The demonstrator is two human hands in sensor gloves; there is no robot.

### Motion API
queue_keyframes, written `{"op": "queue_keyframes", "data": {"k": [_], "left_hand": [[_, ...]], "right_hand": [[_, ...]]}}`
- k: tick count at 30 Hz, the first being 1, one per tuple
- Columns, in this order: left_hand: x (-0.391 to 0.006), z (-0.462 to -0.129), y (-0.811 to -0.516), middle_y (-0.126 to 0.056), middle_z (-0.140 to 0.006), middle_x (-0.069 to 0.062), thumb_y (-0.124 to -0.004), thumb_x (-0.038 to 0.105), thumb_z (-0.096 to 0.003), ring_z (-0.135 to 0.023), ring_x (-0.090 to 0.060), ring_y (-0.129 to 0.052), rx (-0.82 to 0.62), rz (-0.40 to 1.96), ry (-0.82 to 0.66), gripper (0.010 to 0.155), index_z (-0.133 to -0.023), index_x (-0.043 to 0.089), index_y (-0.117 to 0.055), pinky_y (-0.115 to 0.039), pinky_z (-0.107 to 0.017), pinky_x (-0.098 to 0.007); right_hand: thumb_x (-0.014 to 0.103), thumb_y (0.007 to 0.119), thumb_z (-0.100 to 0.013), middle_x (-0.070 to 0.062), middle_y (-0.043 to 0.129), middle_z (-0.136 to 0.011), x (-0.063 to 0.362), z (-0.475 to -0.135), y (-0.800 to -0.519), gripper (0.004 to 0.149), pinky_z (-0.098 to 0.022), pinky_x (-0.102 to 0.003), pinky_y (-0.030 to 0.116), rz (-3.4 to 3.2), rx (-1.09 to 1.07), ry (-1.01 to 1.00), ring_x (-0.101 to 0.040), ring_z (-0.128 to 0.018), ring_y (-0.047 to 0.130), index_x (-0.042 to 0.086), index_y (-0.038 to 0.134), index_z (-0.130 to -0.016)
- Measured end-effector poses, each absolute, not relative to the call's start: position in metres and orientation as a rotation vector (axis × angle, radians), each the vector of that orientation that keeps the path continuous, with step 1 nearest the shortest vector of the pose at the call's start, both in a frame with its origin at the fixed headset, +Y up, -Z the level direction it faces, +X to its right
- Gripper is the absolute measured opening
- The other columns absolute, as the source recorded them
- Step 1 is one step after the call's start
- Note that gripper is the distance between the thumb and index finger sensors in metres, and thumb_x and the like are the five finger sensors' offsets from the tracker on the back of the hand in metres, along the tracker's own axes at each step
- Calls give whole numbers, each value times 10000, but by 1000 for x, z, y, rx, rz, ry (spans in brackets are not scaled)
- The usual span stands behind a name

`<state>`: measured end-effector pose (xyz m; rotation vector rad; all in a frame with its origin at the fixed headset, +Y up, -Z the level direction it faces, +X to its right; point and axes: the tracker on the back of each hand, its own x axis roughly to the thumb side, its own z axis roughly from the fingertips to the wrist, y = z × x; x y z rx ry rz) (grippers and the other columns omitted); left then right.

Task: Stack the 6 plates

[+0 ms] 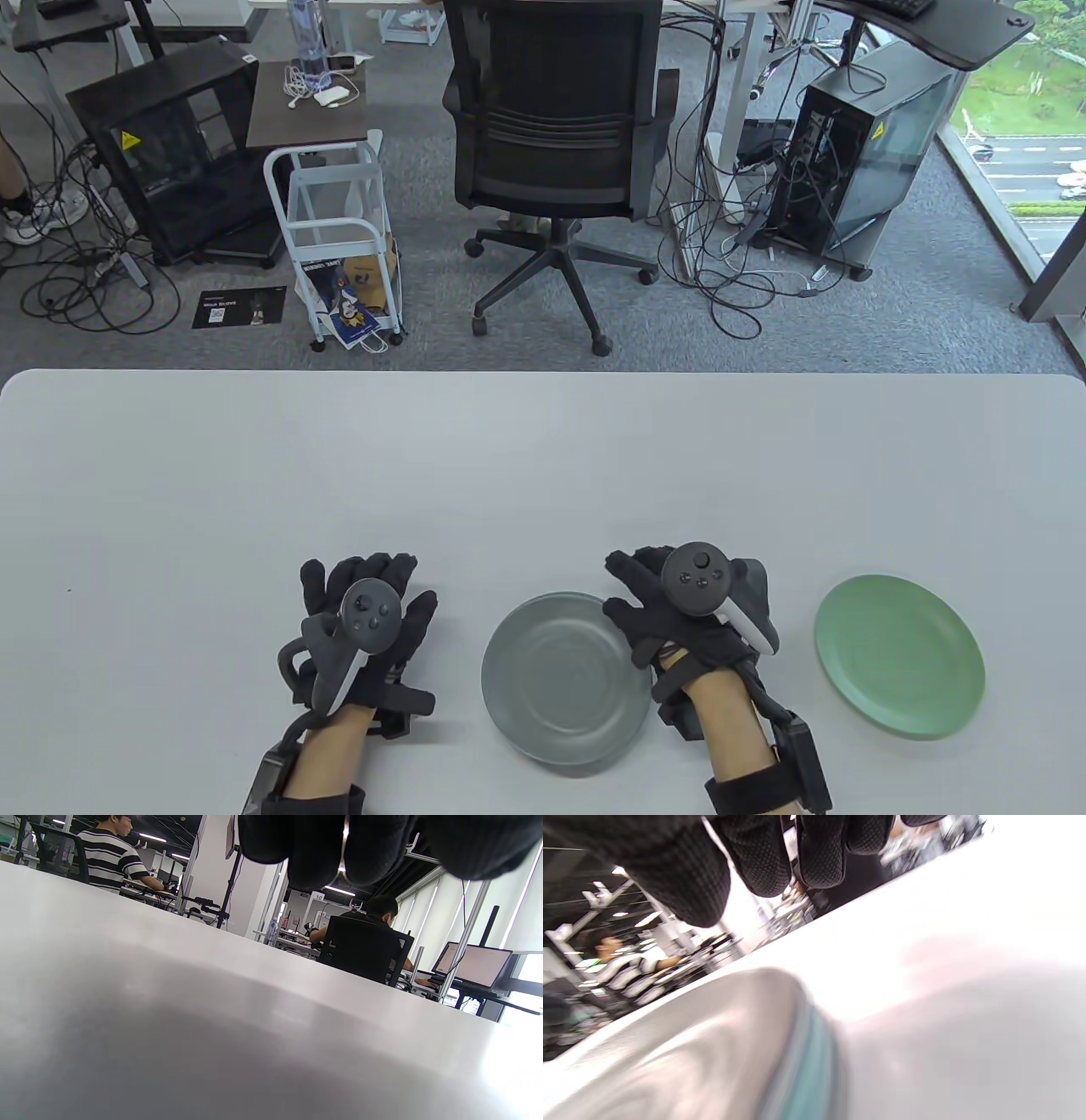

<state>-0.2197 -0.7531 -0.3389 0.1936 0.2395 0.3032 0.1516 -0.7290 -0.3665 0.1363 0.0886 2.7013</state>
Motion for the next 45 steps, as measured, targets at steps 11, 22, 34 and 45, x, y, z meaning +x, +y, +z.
{"op": "queue_keyframes", "data": {"k": [11,22,34,45], "left_hand": [[-218,-340,-755,-712,-1036,214,-759,668,-304,-1066,-101,-618,176,293,238,635,-908,480,-708,-190,-914,-477],[-218,-340,-754,-725,-1029,211,-758,667,-307,-1061,-104,-628,176,283,243,630,-905,474,-717,-198,-914,-480],[-218,-340,-753,-766,-1001,200,-760,664,-311,-1042,-114,-660,193,274,268,606,-881,458,-755,-225,-911,-485],[-218,-341,-754,-804,-972,196,-760,662,-312,-1026,-115,-688,182,267,276,586,-857,448,-787,-244,-909,-486]], "right_hand": [[500,825,-505,-65,551,-1080,233,-360,-740,671,-750,-595,424,2915,-680,-145,-373,-973,566,268,530,-1061],[551,881,-479,-18,626,-987,277,-352,-746,840,-748,-581,431,2799,-1027,124,-329,-891,621,312,368,-1099],[504,869,-496,53,752,-828,297,-351,-760,777,-748,-562,459,2721,-1110,202,-273,-868,667,204,459,-1083],[532,881,-484,97,805,-764,299,-351,-761,691,-737,-547,515,2741,-1146,146,-238,-842,719,206,605,-1027]]}}
